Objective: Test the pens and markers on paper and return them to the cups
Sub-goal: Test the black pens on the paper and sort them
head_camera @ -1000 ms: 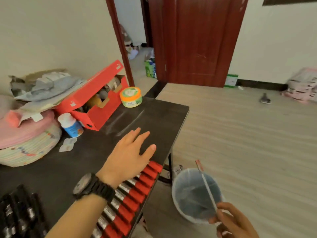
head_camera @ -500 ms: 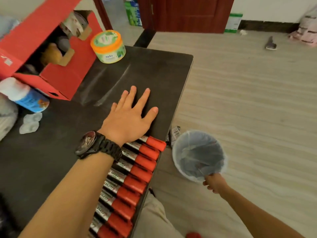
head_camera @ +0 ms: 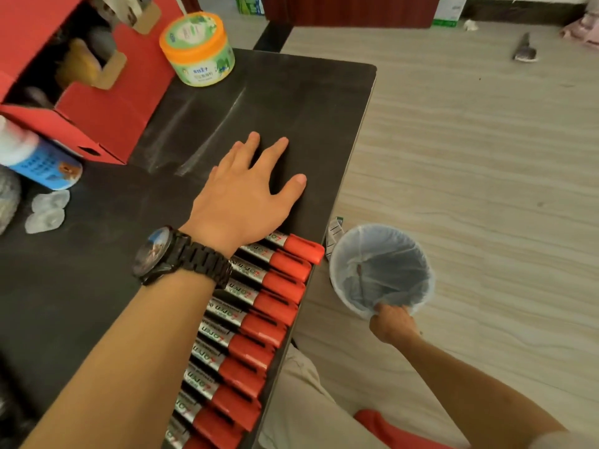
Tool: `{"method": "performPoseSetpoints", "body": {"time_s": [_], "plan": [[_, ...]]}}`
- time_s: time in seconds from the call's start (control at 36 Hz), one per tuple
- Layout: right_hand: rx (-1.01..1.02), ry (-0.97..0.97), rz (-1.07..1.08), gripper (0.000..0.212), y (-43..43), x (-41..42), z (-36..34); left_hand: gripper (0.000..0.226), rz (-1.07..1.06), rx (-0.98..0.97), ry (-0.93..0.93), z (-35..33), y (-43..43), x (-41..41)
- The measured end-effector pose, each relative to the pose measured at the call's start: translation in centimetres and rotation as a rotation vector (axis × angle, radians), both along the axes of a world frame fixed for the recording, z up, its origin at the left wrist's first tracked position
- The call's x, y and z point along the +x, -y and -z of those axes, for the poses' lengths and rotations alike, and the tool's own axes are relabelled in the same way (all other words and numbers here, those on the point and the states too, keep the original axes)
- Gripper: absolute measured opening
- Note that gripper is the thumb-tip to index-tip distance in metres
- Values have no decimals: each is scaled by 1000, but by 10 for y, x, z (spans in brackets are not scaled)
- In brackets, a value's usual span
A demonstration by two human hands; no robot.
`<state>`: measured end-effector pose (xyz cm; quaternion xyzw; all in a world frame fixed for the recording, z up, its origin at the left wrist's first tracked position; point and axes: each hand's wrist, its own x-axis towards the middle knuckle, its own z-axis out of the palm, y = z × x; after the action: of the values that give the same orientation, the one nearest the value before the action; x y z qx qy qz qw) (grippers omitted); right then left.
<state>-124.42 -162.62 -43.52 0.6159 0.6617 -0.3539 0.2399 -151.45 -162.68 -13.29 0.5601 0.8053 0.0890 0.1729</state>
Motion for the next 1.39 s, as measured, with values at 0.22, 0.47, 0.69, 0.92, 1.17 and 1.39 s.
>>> {"method": "performPoseSetpoints", "body": {"time_s": [0.22, 0.47, 0.69, 0.92, 1.17, 1.39], "plan": [[103, -244, 21, 28, 2, 14, -41, 33, -123, 242, 123, -22, 36, -6], [297, -834, 215, 19, 49, 27, -209, 29, -336, 382, 67, -56, 201, 21], [165, -1197, -134, 25, 129, -14, -341, 19, -697, 503, 51, -45, 362, 71], [175, -1170, -865, 26, 206, -105, -367, 26, -988, 453, -116, -16, 479, 110], [475, -718, -1330, 24, 256, -216, -353, 39, -1124, 337, -233, 19, 530, 133], [802, -489, -1406, 29, 278, -248, -347, 48, -1152, 308, -228, 19, 526, 135]]}}
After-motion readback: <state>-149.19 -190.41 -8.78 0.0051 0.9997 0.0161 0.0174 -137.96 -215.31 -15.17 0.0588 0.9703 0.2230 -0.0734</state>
